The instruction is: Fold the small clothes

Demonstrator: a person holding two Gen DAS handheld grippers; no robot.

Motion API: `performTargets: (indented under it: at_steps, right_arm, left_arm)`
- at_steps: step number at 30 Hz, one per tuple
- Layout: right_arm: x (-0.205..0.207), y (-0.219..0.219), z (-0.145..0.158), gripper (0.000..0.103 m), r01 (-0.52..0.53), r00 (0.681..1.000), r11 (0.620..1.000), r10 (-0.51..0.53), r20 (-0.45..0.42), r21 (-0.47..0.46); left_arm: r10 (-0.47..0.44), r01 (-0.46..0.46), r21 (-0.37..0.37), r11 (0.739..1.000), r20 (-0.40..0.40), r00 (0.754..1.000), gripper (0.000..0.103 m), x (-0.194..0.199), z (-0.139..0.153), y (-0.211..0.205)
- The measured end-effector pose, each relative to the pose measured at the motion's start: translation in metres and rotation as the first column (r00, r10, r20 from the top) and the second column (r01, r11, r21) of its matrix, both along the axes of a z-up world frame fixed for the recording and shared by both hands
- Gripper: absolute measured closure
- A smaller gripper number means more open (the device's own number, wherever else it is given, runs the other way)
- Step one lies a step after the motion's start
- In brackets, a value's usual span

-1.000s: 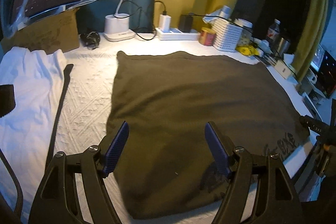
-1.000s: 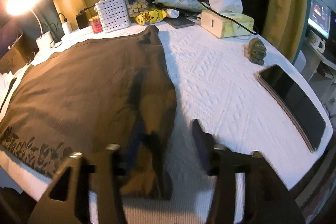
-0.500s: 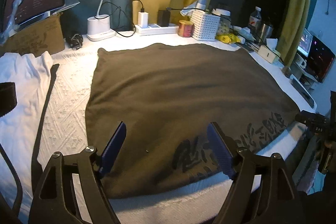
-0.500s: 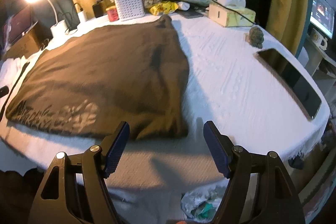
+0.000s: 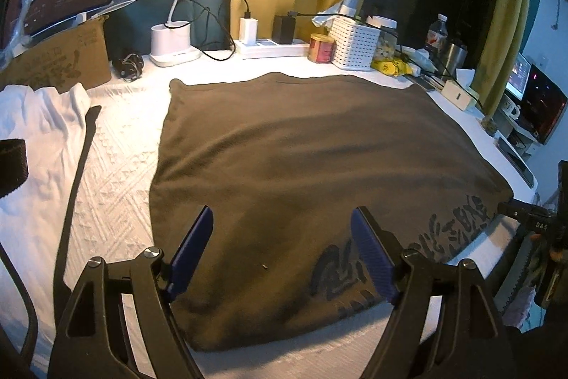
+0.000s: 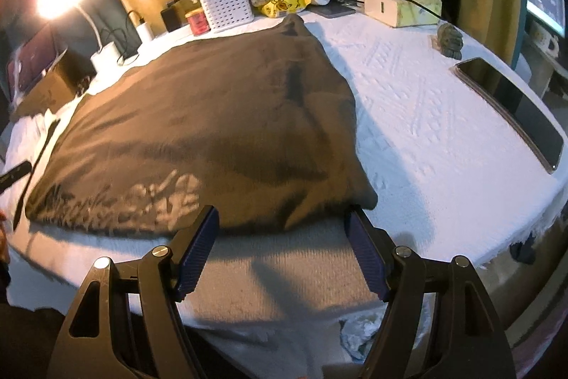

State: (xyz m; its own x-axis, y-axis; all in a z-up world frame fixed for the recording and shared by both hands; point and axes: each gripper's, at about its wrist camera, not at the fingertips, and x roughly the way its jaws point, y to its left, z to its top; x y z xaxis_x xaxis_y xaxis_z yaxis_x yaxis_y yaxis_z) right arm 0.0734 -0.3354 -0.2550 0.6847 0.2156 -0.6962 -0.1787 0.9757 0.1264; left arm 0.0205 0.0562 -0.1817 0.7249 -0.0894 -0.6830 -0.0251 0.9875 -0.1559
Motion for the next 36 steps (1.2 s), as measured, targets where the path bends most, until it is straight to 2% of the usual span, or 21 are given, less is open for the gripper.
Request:
performTargets:
  at_steps: [8, 17, 21, 31, 33, 36]
  right_arm:
    - [0.026, 0.011, 0.002, 0.027, 0.025, 1.000, 0.996, -0.024, -0.007, 0.084]
    - [0.061, 0.020, 0.004, 0.027, 0.037, 0.999, 0.989, -0.038, 0.006, 0.144]
    - [0.076, 0.017, 0.004, 0.027, 0.062, 0.998, 0.974, -0.064, 0.001, 0.218]
    - [0.115, 0.022, 0.008, 0.029, 0.080, 0.997, 0.964, -0.083, 0.004, 0.252]
    - [0.121, 0.025, 0.008, 0.034, 0.077, 0.997, 0.968, -0.080, 0.003, 0.241]
    - [0.131, 0.034, 0.009, 0.036, 0.054, 0.999, 0.977, -0.055, -0.003, 0.206]
  left_arm:
    - [0.013, -0.013, 0.007, 1.000, -0.011, 1.000, 0.024, 0.019, 0.004, 0.013]
    - [0.031, -0.031, 0.069, 0.997, -0.007, 0.999, 0.024, 0.041, 0.008, 0.023]
    - [0.033, -0.032, 0.069, 0.997, -0.016, 0.999, 0.024, 0.050, 0.006, 0.029]
    - [0.044, -0.042, 0.053, 0.998, -0.048, 0.998, 0.024, 0.072, -0.001, 0.043]
    - [0.047, -0.044, 0.050, 0.998, -0.054, 0.997, 0.024, 0.076, -0.003, 0.046]
    - [0.046, -0.043, 0.045, 0.998, -0.067, 0.997, 0.024, 0.083, -0.005, 0.050]
